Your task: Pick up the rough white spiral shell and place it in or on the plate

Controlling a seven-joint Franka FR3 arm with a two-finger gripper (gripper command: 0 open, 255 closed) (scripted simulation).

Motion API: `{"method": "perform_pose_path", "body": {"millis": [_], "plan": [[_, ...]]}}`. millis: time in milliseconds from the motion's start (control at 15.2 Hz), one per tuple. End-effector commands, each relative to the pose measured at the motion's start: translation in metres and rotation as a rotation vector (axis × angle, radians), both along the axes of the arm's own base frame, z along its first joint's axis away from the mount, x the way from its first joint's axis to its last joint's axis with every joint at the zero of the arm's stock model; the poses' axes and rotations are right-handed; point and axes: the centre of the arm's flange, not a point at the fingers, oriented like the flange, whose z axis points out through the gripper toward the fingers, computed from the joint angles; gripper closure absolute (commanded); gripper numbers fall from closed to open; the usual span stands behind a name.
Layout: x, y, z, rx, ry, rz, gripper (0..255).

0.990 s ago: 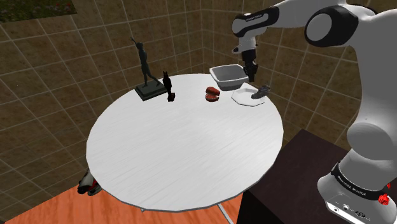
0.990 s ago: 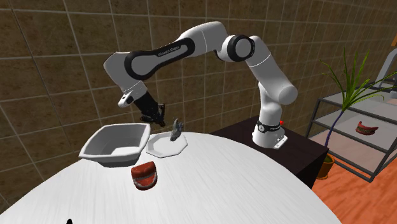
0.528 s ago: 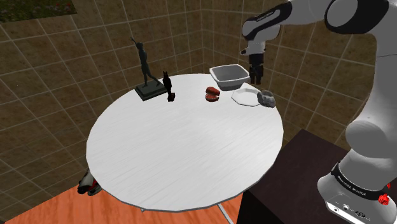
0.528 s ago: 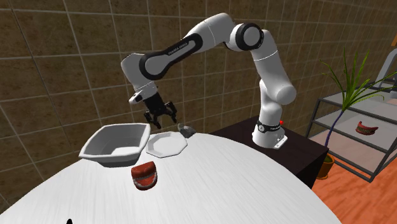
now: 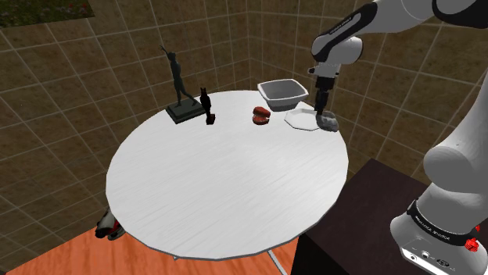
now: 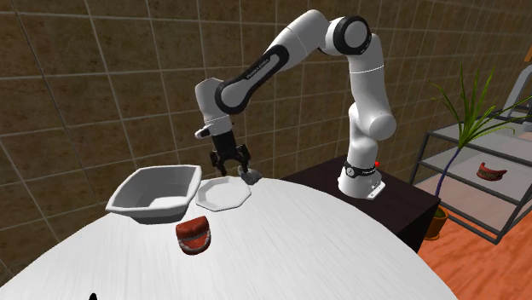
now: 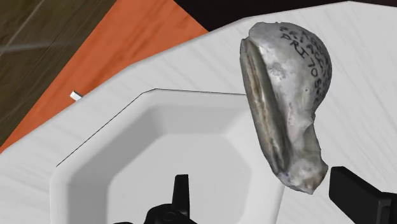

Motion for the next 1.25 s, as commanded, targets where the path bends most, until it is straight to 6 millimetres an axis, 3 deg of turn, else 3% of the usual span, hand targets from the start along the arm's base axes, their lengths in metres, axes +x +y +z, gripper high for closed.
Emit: {"method": "perform_pose_path", "body": {"millis": [0,594,660,1188], "plan": [[-0.0019,0.0029,-0.0111,0.0,0.001,-0.003,0],[-0.0022,0.0039,-0.0139,0.0,0.001,-0.002,0],[-0.0022,0.0039,-0.0139,0.0,0.001,-0.002,255],[-0.0023,0.0038,-0.0137,0.0,0.001,-0.002,255]]}}
